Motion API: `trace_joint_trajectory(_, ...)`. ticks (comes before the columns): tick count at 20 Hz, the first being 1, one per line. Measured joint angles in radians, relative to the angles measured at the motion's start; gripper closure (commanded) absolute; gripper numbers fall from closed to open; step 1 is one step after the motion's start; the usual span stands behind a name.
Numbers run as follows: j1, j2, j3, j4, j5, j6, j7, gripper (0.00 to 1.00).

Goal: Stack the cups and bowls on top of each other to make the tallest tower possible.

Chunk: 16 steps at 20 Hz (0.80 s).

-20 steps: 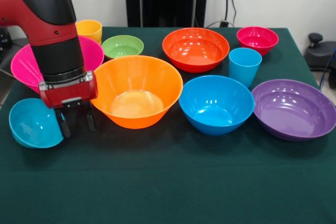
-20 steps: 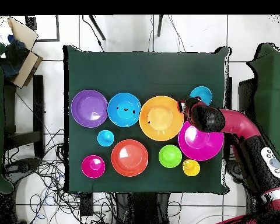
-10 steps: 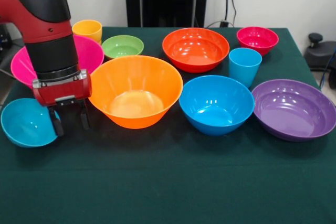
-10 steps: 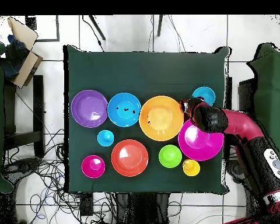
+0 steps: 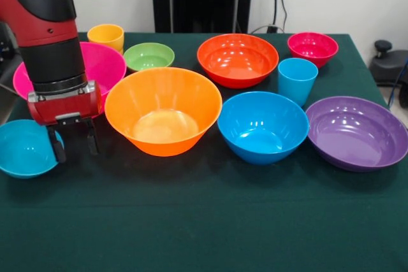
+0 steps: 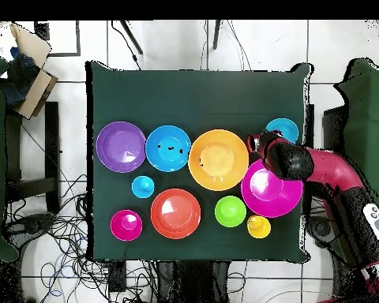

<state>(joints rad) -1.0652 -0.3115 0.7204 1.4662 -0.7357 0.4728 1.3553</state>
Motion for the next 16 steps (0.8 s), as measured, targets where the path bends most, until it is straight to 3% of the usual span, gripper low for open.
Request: trace_joint_trajectory(16, -0.040, 0.000, 0.044, 0.001, 0.013, 0.001, 0.000, 0.00)
